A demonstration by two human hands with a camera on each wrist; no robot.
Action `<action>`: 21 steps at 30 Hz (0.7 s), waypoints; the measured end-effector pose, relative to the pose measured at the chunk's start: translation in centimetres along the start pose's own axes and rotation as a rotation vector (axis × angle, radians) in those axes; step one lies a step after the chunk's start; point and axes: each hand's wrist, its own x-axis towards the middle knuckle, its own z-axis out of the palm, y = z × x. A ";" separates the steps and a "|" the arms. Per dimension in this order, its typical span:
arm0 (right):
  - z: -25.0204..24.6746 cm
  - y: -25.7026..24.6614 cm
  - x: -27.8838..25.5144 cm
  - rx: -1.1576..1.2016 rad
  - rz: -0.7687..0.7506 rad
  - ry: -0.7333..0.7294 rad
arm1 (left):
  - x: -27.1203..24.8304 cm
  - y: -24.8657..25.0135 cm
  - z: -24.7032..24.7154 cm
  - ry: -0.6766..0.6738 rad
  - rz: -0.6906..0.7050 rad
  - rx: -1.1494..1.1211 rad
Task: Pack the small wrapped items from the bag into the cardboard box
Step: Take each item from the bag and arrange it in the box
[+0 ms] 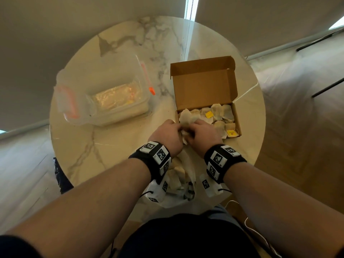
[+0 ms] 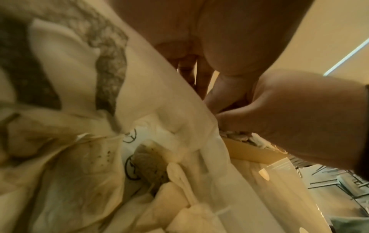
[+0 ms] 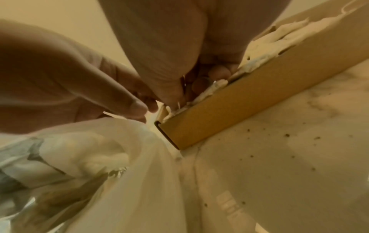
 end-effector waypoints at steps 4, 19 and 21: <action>-0.6 -0.3 -0.4 -0.014 0.006 -0.017 | -1.4 -0.9 -1.4 0.085 -0.020 -0.097; 0.2 0.6 -8.9 -0.031 -0.288 -0.200 | -16.0 -6.3 3.2 0.457 -0.264 -0.360; 1.0 0.0 -8.7 -0.094 -0.346 -0.221 | -17.2 -5.1 4.6 0.437 -0.273 -0.335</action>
